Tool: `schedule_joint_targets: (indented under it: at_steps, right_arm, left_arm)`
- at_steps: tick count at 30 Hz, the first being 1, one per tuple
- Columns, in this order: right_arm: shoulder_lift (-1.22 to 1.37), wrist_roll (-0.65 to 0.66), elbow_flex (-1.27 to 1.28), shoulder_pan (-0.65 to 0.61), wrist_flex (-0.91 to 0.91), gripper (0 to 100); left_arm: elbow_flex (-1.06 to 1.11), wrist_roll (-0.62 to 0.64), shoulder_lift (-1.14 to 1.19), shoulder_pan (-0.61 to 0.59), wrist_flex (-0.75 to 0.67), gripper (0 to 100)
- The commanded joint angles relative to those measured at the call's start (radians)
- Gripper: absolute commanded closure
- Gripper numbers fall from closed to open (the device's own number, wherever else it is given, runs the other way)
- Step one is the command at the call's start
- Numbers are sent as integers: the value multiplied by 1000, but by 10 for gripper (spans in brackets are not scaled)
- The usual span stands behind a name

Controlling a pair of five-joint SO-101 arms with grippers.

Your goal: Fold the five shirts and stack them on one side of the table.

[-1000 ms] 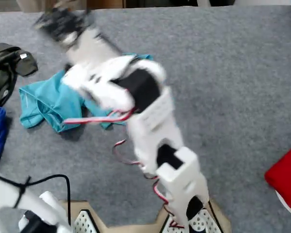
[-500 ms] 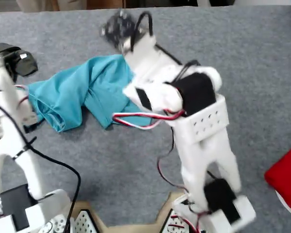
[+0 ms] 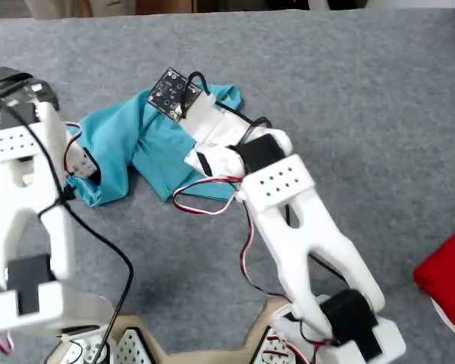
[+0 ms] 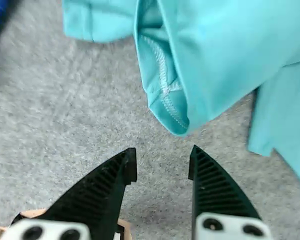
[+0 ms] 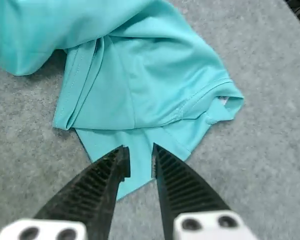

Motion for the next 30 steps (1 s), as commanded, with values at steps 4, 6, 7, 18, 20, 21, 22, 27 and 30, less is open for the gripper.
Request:
schedule_joint_targets:
  at_steps: [4, 6, 7, 18, 20, 21, 22, 27, 30]
  right_arm:
    - [104, -20, -116, 25, -38, 899]
    - [122, -25, -119, 27, -43, 899]
    - [128, -25, -119, 27, -44, 899]
    - [159, -26, -119, 30, -68, 899]
    - [163, -26, -119, 30, -77, 899]
    - [163, -26, -116, 30, -84, 899]
    - [163, -26, -114, 30, -87, 899]
    - [163, -26, -114, 30, -87, 899]
    - [163, -26, -114, 30, -87, 899]
  left_arm:
    - [-181, 15, 116, 14, -35, 814]
    - [-222, 35, 165, 14, -60, 814]
    - [-236, 40, 193, 14, -66, 814]
    - [-324, 48, 378, 14, -83, 816]
    - [-327, 48, 378, 15, -63, 830]
    - [-331, 48, 378, 15, -48, 849]
    - [-331, 48, 377, 15, -32, 871]
    - [-322, 48, 377, 14, 8, 929]
    - [-324, 64, 378, 15, 2, 929]
